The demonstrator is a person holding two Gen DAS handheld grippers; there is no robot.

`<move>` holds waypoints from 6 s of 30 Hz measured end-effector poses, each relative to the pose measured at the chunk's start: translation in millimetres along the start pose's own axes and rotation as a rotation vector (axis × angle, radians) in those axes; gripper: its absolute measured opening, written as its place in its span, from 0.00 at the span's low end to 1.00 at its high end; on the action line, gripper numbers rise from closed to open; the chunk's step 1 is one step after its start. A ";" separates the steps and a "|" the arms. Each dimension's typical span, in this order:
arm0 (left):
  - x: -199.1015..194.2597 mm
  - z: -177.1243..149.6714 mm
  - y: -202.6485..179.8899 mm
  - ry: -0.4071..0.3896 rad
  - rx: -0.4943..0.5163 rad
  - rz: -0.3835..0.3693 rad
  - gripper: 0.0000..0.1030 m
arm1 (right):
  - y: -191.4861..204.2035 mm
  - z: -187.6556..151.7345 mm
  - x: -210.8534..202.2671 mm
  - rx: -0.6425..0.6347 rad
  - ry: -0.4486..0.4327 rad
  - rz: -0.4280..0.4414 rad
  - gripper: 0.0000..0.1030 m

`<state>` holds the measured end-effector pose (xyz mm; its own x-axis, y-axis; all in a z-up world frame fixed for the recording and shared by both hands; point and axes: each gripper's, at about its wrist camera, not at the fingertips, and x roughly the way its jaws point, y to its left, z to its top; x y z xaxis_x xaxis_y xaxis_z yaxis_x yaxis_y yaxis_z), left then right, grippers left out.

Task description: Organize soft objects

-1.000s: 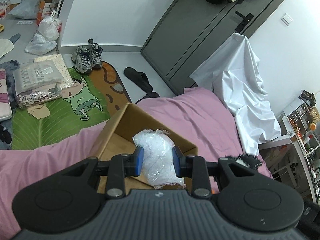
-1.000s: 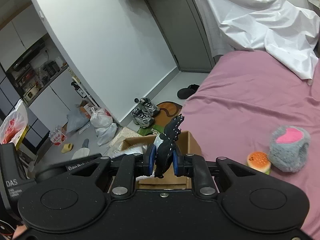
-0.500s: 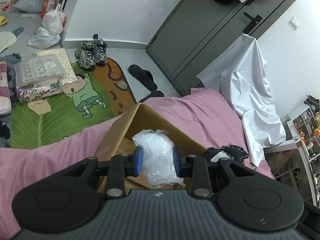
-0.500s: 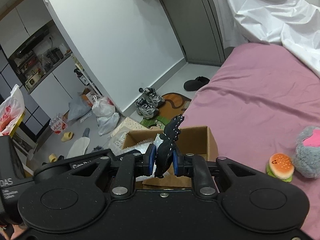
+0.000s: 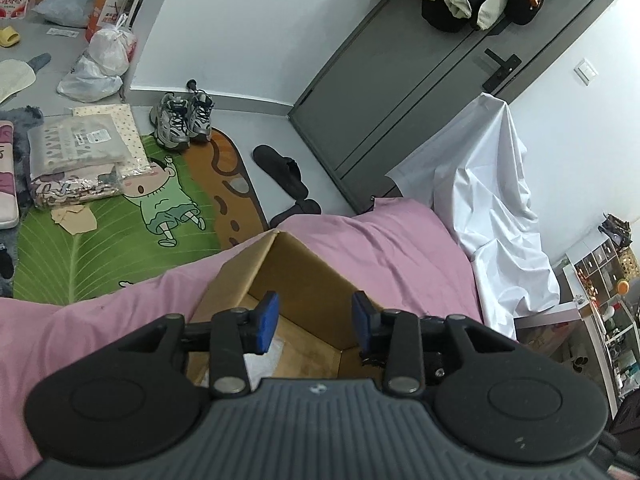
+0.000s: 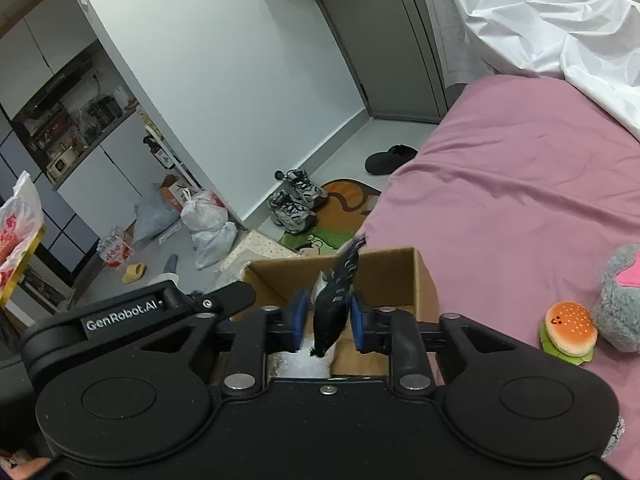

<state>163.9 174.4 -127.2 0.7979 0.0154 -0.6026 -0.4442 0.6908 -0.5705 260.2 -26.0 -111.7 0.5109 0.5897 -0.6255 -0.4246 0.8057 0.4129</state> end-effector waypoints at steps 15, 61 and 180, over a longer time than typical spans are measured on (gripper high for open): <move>-11.3 -1.5 -14.4 -0.016 0.093 0.163 0.77 | -22.4 -3.2 -48.1 0.039 -0.015 -0.044 0.71; -76.0 -88.5 -131.6 0.080 0.314 0.215 0.86 | -135.4 -21.2 -150.6 0.127 0.054 -0.052 1.00; 28.5 -182.8 -119.2 0.313 0.222 0.122 0.23 | -189.2 -28.1 -91.1 0.234 0.175 -0.031 0.17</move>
<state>165.2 -39.7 -178.3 0.5666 -0.0901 -0.8191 -0.4023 0.8372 -0.3704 272.9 -233.7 -151.4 0.3759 0.5624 -0.7365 -0.2161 0.8260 0.5206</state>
